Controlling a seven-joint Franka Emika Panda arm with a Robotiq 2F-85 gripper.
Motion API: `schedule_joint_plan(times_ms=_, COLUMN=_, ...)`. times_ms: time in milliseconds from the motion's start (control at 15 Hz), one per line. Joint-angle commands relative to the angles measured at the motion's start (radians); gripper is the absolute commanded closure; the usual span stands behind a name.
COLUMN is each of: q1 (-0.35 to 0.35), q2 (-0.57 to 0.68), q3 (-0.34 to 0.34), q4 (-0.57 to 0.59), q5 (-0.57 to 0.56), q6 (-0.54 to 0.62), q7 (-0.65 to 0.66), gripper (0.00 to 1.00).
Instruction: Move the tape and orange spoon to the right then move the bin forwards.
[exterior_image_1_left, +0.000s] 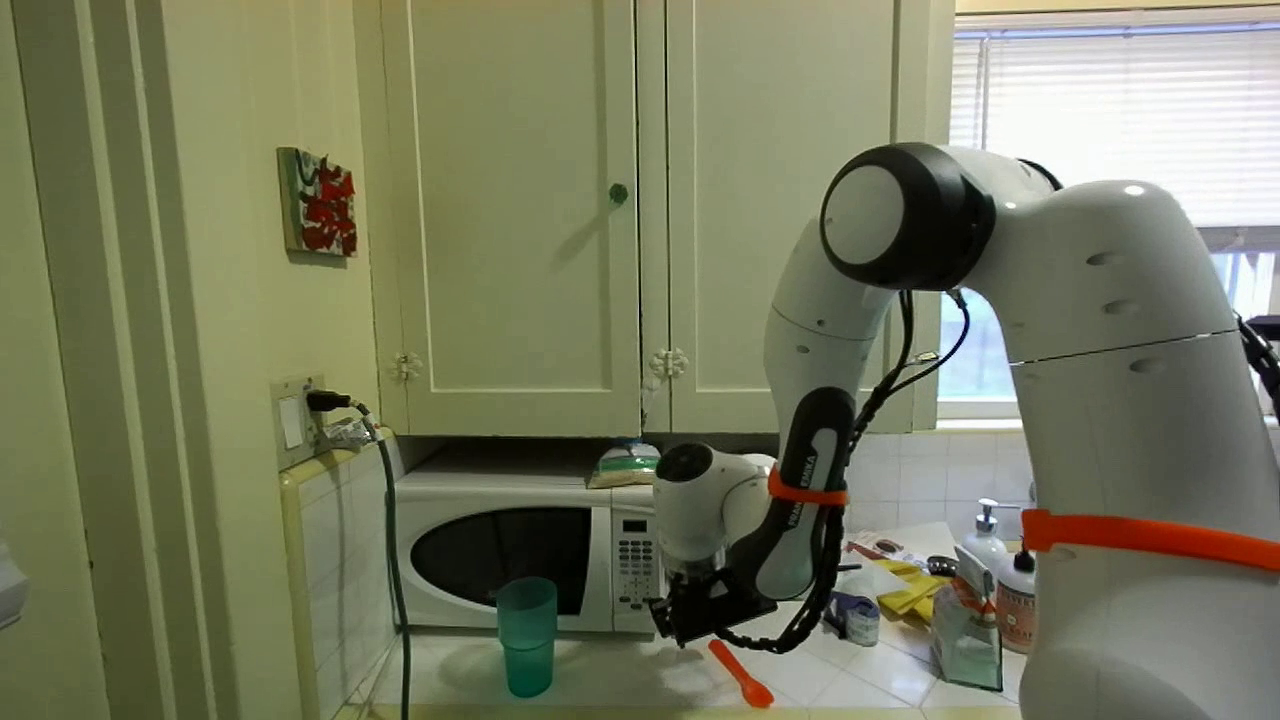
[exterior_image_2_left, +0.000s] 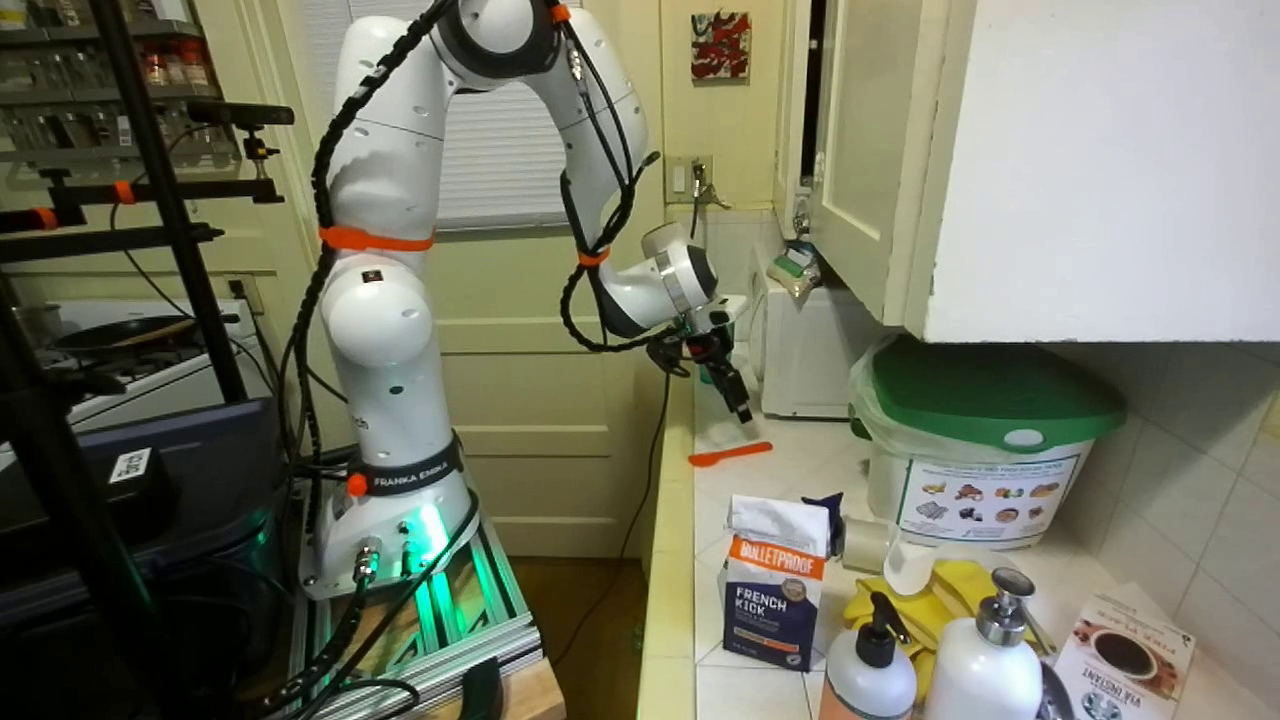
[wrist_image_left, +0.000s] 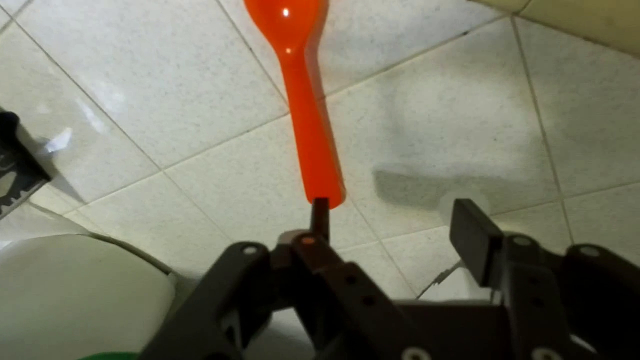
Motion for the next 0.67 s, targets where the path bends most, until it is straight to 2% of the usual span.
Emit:
schedule_joint_plan(times_ms=0, q1=-0.009, q2=0.102, q3=-0.004, q4=0.078, q5=-0.018, q6=0.028, q7=-0.034, gripper=0.67)
schedule_joint_plan(times_ms=267, q1=-0.036, q2=0.163, q3=0.005, q4=0.098, q5=0.018, q6=0.046, q7=-0.094, gripper=0.96)
schedule_joint_plan(times_ms=333, q1=-0.045, q2=0.178, q3=0.008, q4=0.096, q5=0.027, q6=0.056, q7=-0.111, gripper=1.00)
schedule_joint_plan(times_ms=600, q1=-0.068, q2=0.170, q3=0.000, q4=0.063, q5=0.023, q6=0.100, q7=-0.121, gripper=1.00)
